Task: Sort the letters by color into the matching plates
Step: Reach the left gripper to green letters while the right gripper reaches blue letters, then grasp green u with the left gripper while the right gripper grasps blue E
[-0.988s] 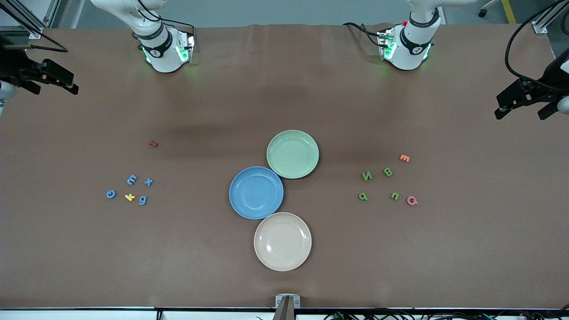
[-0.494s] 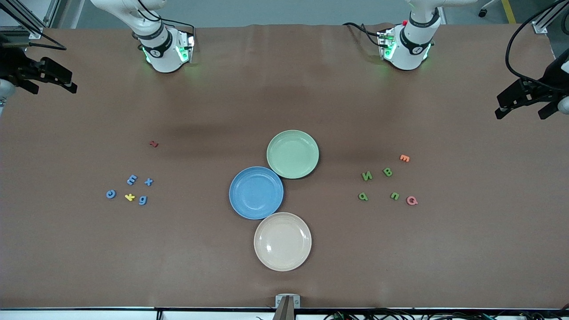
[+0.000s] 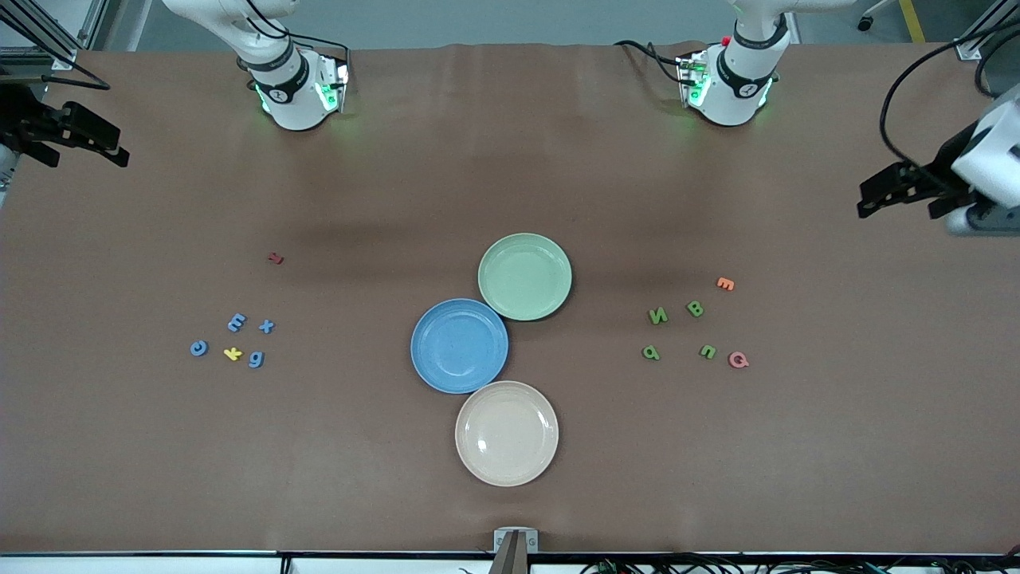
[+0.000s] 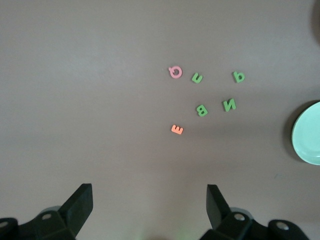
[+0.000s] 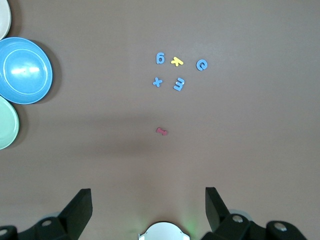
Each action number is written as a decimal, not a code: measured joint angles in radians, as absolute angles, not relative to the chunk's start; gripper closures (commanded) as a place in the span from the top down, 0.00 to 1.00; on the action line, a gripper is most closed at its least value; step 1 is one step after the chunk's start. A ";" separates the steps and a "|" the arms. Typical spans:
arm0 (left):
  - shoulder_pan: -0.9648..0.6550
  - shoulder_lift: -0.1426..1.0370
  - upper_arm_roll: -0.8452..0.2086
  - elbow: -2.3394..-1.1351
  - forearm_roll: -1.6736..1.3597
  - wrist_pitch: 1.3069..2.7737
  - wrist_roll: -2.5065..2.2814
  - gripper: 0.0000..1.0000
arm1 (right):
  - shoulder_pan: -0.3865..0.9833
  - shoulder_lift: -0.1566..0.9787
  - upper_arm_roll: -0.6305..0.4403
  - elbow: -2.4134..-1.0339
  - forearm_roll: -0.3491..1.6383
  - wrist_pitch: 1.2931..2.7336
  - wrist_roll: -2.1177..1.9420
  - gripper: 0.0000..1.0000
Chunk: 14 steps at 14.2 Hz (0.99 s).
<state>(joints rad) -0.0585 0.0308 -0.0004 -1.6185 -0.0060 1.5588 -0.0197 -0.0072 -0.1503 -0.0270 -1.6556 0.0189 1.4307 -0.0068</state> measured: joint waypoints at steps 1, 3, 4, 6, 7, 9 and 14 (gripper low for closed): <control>-0.062 0.061 -0.002 -1.620 -0.006 1.560 -0.020 1.00 | -0.008 -0.148 -0.028 -1.657 0.018 1.429 -0.007 1.00; -0.065 0.113 -0.005 -1.623 -0.006 1.577 -0.020 1.00 | -0.010 -0.131 -0.030 -1.658 0.017 1.430 -0.007 1.00; -0.065 0.136 -0.009 -1.629 -0.007 1.597 -0.020 1.00 | -0.012 -0.116 -0.032 -1.658 0.016 1.432 -0.007 1.00; -0.065 0.170 -0.022 -1.672 -0.007 1.678 -0.020 1.00 | -0.018 -0.078 -0.034 -1.657 0.015 1.451 -0.007 1.00; -0.065 0.179 -0.026 -1.710 -0.007 1.735 -0.020 1.00 | -0.020 -0.063 -0.035 -1.655 0.015 1.472 -0.007 1.00; -0.066 0.190 -0.032 -1.792 -0.007 1.851 -0.020 1.00 | -0.023 -0.040 -0.036 -1.653 0.010 1.513 -0.007 1.00; -0.076 0.298 -0.038 -1.874 -0.007 2.071 -0.021 1.00 | -0.068 0.125 -0.037 -1.654 0.003 1.639 -0.009 1.00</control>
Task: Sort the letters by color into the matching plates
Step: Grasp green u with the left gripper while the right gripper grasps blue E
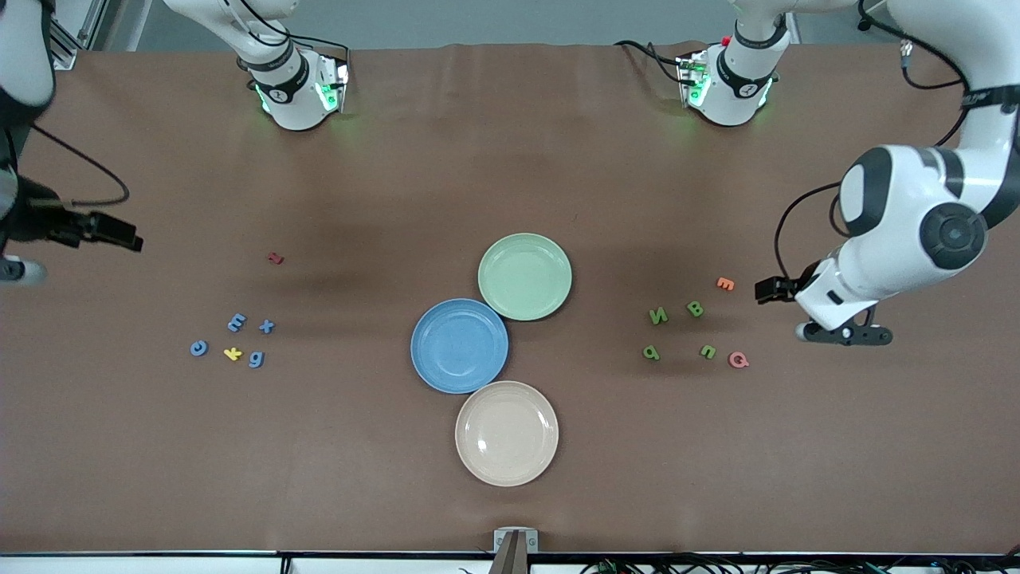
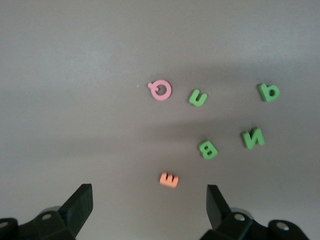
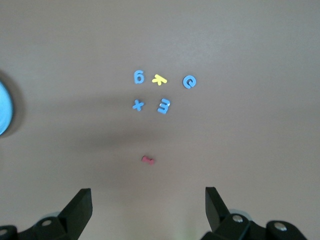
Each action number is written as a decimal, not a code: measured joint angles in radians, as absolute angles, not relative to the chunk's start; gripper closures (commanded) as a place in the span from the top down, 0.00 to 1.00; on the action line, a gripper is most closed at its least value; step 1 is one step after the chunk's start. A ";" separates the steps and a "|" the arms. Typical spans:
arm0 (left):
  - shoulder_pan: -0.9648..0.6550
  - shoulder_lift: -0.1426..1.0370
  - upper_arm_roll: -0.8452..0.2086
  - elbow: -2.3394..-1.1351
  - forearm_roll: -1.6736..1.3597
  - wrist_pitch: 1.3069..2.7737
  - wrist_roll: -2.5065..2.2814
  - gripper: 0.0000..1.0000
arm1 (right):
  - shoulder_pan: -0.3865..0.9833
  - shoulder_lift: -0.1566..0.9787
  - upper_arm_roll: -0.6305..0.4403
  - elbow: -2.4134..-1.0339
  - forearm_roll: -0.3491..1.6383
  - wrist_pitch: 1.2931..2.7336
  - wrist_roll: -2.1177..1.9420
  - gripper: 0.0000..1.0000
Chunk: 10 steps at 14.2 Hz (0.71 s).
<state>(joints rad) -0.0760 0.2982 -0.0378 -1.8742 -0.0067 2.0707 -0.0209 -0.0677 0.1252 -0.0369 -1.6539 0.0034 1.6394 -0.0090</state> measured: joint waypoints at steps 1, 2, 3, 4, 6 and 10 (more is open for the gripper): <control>-0.082 0.329 -0.038 -1.874 -0.007 2.110 -0.021 1.00 | -0.071 0.161 -0.037 -1.653 0.003 1.660 -0.009 1.00; -0.088 0.359 -0.038 -1.874 -0.007 2.150 -0.024 1.00 | -0.072 0.188 -0.037 -1.654 0.003 1.684 -0.009 1.00; -0.094 0.386 -0.038 -1.874 -0.007 2.184 -0.029 1.00 | -0.072 0.207 -0.037 -1.661 0.003 1.712 -0.009 1.00; -0.101 0.413 -0.038 -1.874 -0.007 2.214 -0.037 1.00 | -0.072 0.219 -0.037 -1.676 0.004 1.741 -0.009 1.00; -0.115 0.461 -0.039 -1.871 -0.007 2.266 -0.045 1.00 | -0.071 0.224 -0.035 -1.727 0.004 1.806 -0.009 1.00; -0.134 0.539 -0.040 -1.840 -0.007 2.299 -0.060 0.99 | -0.070 0.225 -0.033 -1.904 0.004 2.025 -0.009 0.95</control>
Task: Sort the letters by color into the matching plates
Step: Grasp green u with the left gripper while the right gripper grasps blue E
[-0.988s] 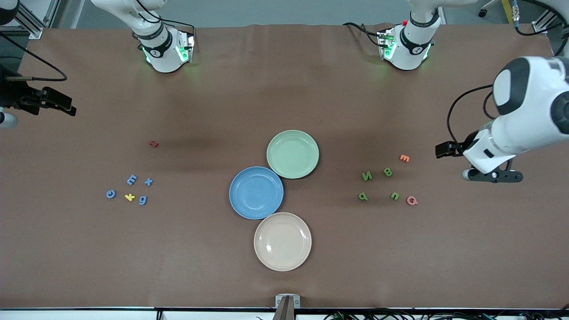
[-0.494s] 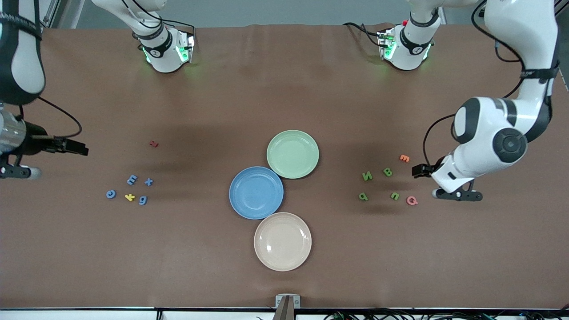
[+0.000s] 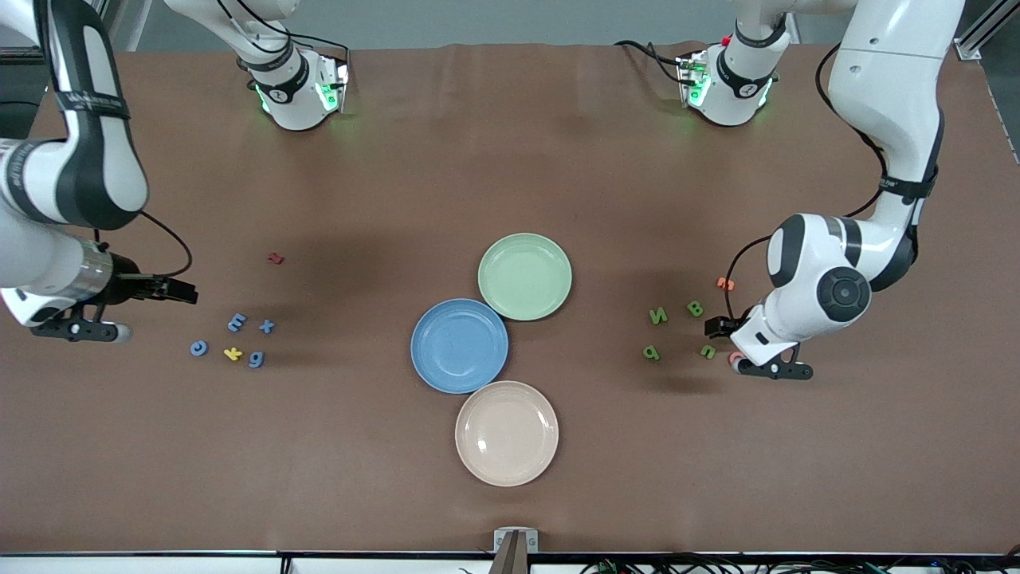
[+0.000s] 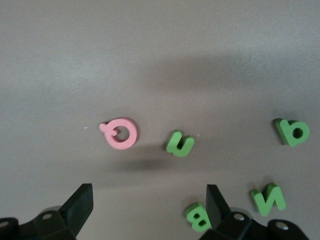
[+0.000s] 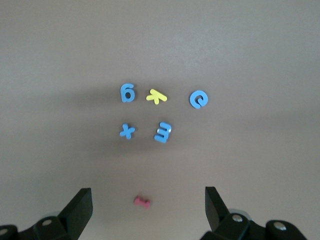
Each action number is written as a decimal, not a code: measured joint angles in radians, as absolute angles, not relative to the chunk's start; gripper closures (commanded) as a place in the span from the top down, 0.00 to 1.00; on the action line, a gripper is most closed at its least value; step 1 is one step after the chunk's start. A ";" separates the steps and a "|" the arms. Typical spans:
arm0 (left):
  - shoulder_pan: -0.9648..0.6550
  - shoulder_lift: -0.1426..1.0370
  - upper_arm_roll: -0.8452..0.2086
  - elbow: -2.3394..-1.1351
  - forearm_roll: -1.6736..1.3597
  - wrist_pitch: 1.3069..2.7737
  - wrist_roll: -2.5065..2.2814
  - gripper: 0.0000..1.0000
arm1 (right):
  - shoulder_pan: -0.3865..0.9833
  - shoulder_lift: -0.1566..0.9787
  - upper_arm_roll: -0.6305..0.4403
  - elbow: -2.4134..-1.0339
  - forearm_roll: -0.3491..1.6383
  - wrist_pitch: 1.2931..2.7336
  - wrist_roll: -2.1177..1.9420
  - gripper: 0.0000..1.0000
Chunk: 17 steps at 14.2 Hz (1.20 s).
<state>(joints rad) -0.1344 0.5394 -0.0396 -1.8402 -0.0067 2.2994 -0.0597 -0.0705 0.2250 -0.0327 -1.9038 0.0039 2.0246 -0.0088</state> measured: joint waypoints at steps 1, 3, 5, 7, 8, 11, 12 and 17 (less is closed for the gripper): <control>-0.137 0.552 -0.040 -1.831 -0.007 2.305 -0.066 0.99 | -0.071 0.225 -0.034 -1.951 0.004 2.090 -0.008 0.94; -0.144 0.580 -0.041 -1.818 -0.007 2.337 -0.076 0.99 | -0.073 0.226 -0.037 -2.046 0.004 2.229 0.017 0.92; -0.153 0.610 -0.041 -1.812 -0.007 2.378 -0.089 0.98 | -0.085 0.230 -0.038 -2.120 0.004 2.323 0.094 0.88; -0.160 0.634 -0.042 -1.808 -0.007 2.397 -0.098 0.94 | -0.098 0.247 -0.039 -2.145 0.004 2.354 0.184 0.83; -0.164 0.643 -0.042 -1.807 -0.007 2.402 -0.099 0.90 | -0.105 0.260 -0.039 -2.146 0.004 2.368 0.224 0.83; -0.173 0.655 -0.042 -1.805 -0.007 2.412 -0.112 0.74 | -0.114 0.311 -0.039 -2.146 0.004 2.423 0.304 0.82; -0.174 0.656 -0.042 -1.805 -0.007 2.412 -0.117 0.68 | -0.114 0.333 -0.039 -2.146 0.004 2.452 0.319 0.82; -0.173 0.656 -0.042 -1.804 -0.007 2.412 -0.118 0.47 | -0.114 0.422 -0.037 -2.146 0.004 2.554 0.341 0.82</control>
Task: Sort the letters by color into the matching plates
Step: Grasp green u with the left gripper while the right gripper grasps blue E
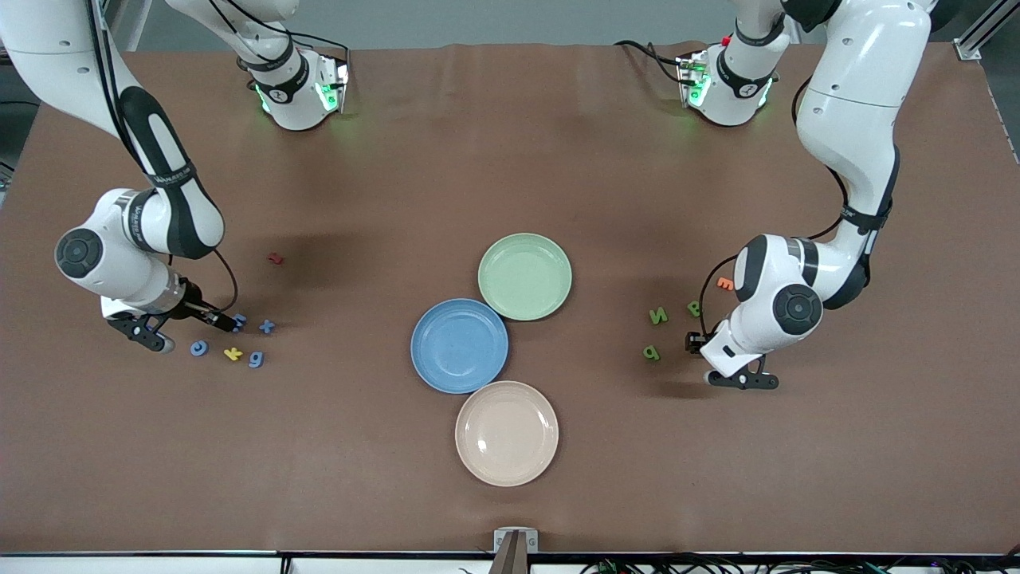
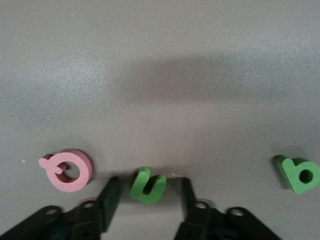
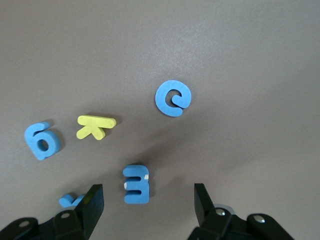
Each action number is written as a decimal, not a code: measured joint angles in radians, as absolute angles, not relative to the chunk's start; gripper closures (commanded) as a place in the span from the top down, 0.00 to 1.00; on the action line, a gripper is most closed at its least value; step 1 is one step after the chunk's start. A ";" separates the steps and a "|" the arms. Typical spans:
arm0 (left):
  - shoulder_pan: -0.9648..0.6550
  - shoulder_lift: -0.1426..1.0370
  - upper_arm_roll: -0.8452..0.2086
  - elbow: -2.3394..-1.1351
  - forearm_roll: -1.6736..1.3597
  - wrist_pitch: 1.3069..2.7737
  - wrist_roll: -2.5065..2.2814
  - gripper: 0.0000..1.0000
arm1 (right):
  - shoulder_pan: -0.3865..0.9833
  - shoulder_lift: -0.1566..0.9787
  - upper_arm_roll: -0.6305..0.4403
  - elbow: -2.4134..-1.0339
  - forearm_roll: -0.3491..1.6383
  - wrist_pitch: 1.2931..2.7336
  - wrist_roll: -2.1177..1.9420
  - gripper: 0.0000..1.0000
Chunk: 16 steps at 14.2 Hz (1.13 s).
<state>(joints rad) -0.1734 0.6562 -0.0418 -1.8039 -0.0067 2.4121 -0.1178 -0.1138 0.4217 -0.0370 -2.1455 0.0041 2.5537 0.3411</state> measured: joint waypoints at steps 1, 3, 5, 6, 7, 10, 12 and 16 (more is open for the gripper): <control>-0.173 0.656 -0.042 -1.803 -0.007 2.413 -0.118 0.45 | -0.113 0.430 -0.036 -2.145 0.004 2.560 0.341 0.82; -0.173 0.656 -0.041 -1.802 -0.007 2.420 -0.118 0.39 | -0.112 0.441 -0.034 -2.145 0.004 2.562 0.341 0.85; -0.173 0.656 -0.041 -1.802 -0.007 2.426 -0.118 0.34 | -0.107 0.451 -0.031 -2.145 0.003 2.562 0.341 0.87; -0.173 0.656 -0.041 -1.802 -0.007 2.427 -0.118 0.31 | -0.104 0.456 -0.029 -2.145 0.003 2.562 0.341 0.87; -0.173 0.656 -0.041 -1.801 -0.007 2.428 -0.118 0.29 | -0.103 0.460 -0.028 -2.145 0.002 2.562 0.339 0.87; -0.173 0.656 -0.041 -1.801 -0.007 2.429 -0.133 0.18 | -0.101 0.469 -0.027 -2.144 0.000 2.566 0.321 0.82; -0.175 0.656 -0.042 -1.800 -0.007 2.429 -0.141 0.17 | -0.101 0.475 -0.027 -2.141 0.000 2.570 0.318 0.70; -0.184 0.644 -0.043 -1.783 -0.007 2.400 -0.142 0.18 | -0.101 0.478 -0.027 -2.140 -0.001 2.573 0.313 0.59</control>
